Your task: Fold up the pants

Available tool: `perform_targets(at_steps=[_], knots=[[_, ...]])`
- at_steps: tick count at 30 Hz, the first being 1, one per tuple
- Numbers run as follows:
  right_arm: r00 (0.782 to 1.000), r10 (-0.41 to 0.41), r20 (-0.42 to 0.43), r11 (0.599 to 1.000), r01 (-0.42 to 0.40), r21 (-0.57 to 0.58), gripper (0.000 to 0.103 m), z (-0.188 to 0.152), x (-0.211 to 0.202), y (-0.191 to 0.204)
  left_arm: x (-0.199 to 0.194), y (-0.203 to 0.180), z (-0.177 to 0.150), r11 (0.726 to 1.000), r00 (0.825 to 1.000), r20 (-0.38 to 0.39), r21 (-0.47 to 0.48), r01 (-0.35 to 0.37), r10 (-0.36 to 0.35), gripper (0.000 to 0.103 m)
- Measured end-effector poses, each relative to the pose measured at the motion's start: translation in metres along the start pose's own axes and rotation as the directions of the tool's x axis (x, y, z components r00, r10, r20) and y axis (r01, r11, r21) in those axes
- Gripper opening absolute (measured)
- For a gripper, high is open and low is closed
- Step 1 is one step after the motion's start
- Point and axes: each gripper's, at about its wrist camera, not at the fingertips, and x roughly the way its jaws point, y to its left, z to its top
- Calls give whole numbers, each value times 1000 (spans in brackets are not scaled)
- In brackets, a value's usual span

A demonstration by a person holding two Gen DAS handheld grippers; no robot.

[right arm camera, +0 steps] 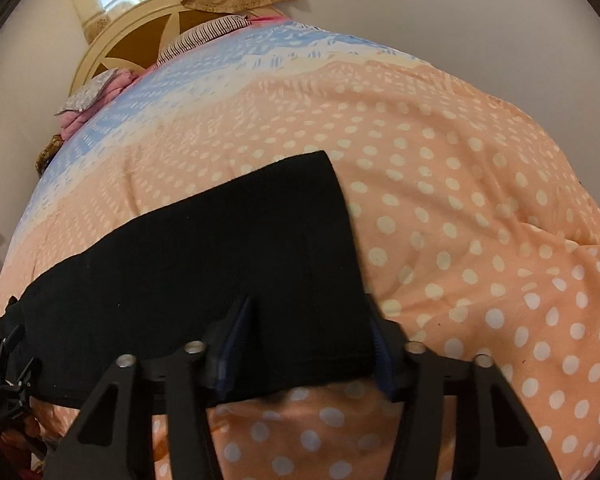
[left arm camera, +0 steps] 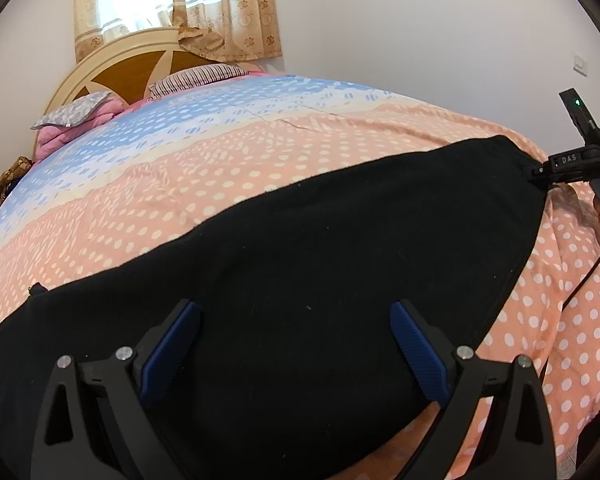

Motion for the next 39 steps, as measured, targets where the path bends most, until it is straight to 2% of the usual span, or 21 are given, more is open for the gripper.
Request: perform_targets(at_steps=[1,2,4,7,10,12,14,19,21,24,26,27,28,30,31,33,34,35,36,39], knots=[[1000,15,-4,1000,-15,3,22,2,-1,1,-1,1,0,1000,1000,1,-4,1,-1,99],[999,47,-10,999,-47,13,20,2,-2,2,-2,2,0,1000,1000,1,-10,1,-1,99],[1000,3,4,1000,-3,-11,17,6,-9,12,-4,6,1,1000,1000,5,-23,1,-1,99],[996,-43,76,995,49,-91,17,4,-36,45,-6,12,3,999,1000,14,-47,3,-2,99],[989,-32,141,977,61,-206,17,3,-59,90,-11,21,4,997,1000,31,-80,4,-1,99],[986,0,165,952,50,-301,17,-3,-71,127,-13,25,4,996,999,39,-94,-1,5,99],[986,62,157,919,5,-394,17,-14,-75,164,-14,30,4,994,999,42,-109,-7,12,99],[980,191,61,830,-128,-543,17,-56,-54,238,-14,47,-1,988,998,39,-153,-33,40,99],[977,210,27,796,-155,-585,17,-73,-37,258,-13,52,-3,985,998,36,-166,-42,48,99],[975,220,-10,769,-180,-614,22,-94,-15,277,-12,60,-5,982,998,32,-179,-53,60,99],[975,221,16,758,-161,-631,44,-101,-10,281,-10,65,-6,980,997,29,-188,-59,65,99],[974,225,13,758,-166,-631,63,-102,-10,281,-8,66,-6,979,997,25,-194,-61,67,99],[972,236,6,762,-181,-622,68,-101,-10,282,-7,67,-7,978,998,22,-198,-61,67,99],[962,273,-8,764,-222,-605,68,-106,-16,283,-5,68,-8,978,998,17,-200,-63,67,99],[950,310,-26,757,-264,-598,68,-107,-20,284,-5,68,-8,978,997,16,-197,-65,69,99],[910,408,-80,730,-377,-569,68,-109,-29,286,-4,68,-9,979,997,13,-189,-70,73,99],[875,470,-114,711,-452,-539,68,-107,-34,283,-5,68,-9,980,997,12,-187,-72,75,99],[855,505,-120,707,-489,-510,68,-104,-38,278,-4,67,-10,980,997,11,-186,-74,77,99],[853,513,-100,723,-492,-486,68,-100,-41,273,-5,67,-11,980,997,10,-187,-75,78,99],[875,484,-31,796,-454,-400,68,-85,-40,251,-5,67,-11,980,997,9,-186,-76,79,99]])
